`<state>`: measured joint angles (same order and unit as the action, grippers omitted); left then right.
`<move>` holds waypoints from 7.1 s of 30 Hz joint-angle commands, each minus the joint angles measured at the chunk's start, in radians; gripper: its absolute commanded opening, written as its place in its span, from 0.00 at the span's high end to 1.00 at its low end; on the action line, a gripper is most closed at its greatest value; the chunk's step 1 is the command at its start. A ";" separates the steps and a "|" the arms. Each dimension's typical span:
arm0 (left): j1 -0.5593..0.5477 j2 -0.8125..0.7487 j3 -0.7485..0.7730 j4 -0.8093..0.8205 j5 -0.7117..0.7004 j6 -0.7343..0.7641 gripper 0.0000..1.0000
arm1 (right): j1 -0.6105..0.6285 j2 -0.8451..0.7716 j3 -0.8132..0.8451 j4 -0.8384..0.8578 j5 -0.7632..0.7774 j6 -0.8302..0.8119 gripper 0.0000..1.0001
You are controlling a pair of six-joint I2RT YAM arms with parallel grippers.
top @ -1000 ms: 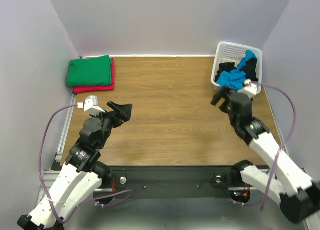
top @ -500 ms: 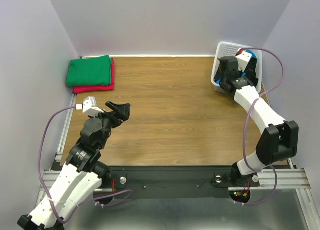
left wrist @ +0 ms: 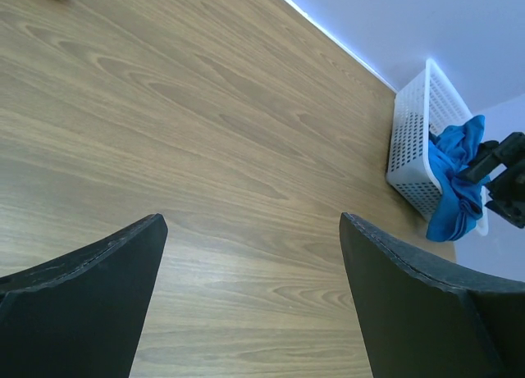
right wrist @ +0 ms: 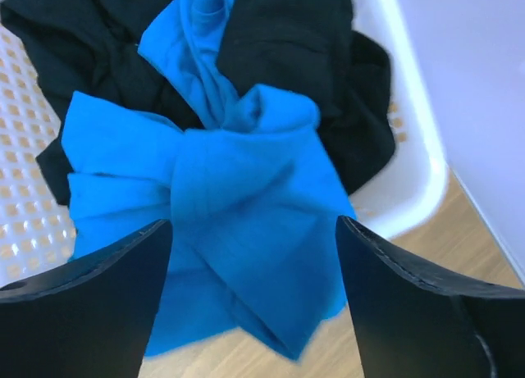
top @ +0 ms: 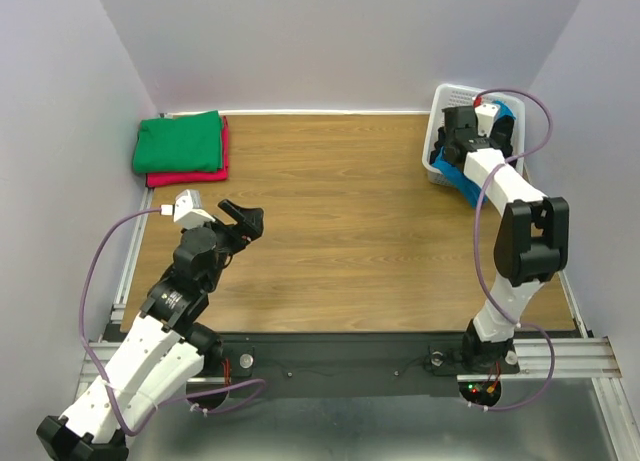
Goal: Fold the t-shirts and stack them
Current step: Grab the tshirt from the pile, then move the tshirt to the center of the board, then flatten the tshirt out
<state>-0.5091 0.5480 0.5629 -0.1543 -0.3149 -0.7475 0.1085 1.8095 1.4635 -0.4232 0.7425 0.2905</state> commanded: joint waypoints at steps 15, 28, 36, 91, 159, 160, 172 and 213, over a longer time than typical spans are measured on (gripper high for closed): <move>-0.003 0.026 -0.014 0.029 -0.070 -0.001 0.01 | -0.026 0.016 0.153 0.011 -0.015 -0.063 0.99; -0.003 0.036 -0.028 0.048 -0.066 0.007 0.01 | -0.024 -0.259 0.313 0.026 -0.585 -0.027 1.00; -0.003 0.073 -0.023 0.065 -0.038 0.019 0.01 | -0.024 -0.342 0.460 0.027 -0.952 0.110 1.00; -0.002 0.063 0.052 -0.123 -0.211 -0.122 0.01 | 0.516 0.076 0.881 0.640 -1.436 0.690 1.00; 0.124 0.984 0.104 -0.031 0.076 -0.039 0.40 | 0.421 -0.760 -0.779 -0.186 0.077 0.523 0.99; 0.123 1.006 0.117 -0.056 0.053 -0.044 0.41 | 0.422 -0.765 -0.782 -0.186 0.072 0.521 0.99; 0.106 1.021 0.152 -0.031 0.060 0.008 1.00 | 0.421 -0.845 -0.776 -0.183 0.070 0.497 0.99; 0.107 0.225 1.503 -0.395 -0.144 0.267 1.00 | 0.421 -0.987 0.256 -0.146 -0.738 0.148 1.00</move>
<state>-0.3996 0.7902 1.9869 -0.5686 -0.5392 -0.5346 0.5312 0.8402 1.6382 -0.6205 0.2066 0.4198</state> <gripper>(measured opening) 0.024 0.035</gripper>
